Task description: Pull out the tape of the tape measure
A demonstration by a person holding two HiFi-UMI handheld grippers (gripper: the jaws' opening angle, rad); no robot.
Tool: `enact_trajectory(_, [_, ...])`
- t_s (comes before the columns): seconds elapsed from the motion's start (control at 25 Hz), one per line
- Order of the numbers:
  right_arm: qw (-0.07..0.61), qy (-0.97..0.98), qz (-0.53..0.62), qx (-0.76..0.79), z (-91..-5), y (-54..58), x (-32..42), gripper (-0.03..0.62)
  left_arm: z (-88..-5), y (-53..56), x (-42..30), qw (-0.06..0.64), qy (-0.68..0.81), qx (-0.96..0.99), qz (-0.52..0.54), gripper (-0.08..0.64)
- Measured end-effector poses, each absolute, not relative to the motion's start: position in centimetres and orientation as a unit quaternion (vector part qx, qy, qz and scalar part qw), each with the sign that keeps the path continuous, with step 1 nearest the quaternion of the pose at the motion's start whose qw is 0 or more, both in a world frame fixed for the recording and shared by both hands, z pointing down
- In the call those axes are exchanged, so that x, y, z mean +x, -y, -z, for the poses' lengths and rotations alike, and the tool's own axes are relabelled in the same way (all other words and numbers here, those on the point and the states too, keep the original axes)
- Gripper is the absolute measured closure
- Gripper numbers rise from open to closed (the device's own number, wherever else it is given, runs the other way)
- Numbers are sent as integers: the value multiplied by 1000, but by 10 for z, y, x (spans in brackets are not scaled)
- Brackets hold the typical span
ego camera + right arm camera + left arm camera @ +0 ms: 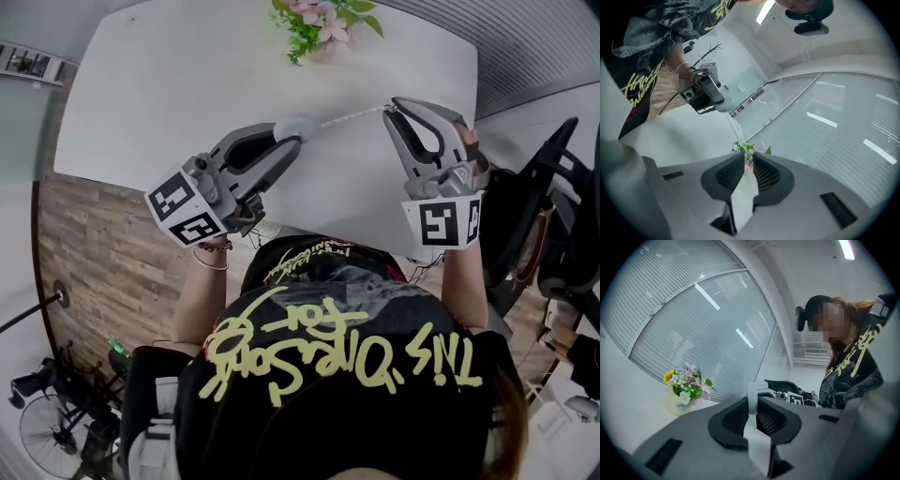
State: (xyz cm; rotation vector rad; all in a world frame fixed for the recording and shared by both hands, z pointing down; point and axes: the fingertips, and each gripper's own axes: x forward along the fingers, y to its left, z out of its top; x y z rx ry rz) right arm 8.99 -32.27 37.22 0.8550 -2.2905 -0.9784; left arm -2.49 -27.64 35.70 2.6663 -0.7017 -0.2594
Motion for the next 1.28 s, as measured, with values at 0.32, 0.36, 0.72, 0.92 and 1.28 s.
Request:
enact_trajectory(0.32, [260,831,358,337,-371,332,105,531,-356,272,-35,181,260,944,92,502])
enact_trajectory(0.36, [261,830,358,339,-371,332,107,531,-357,271,-35,181,262,944,91,502])
enact_trajectory(0.72, [258,827,363,344,-370,331,111,531,-357,260,-44,177,270,943,84,502])
enact_trajectory(0.92, [260,822,364,353,-370,337,117,532,-358,255,-56,175,279,941,82,502])
enact_trajectory(1.28, [262,815,364,367,-370,348,125,532,-358,245,-76,172,287,939,73,502])
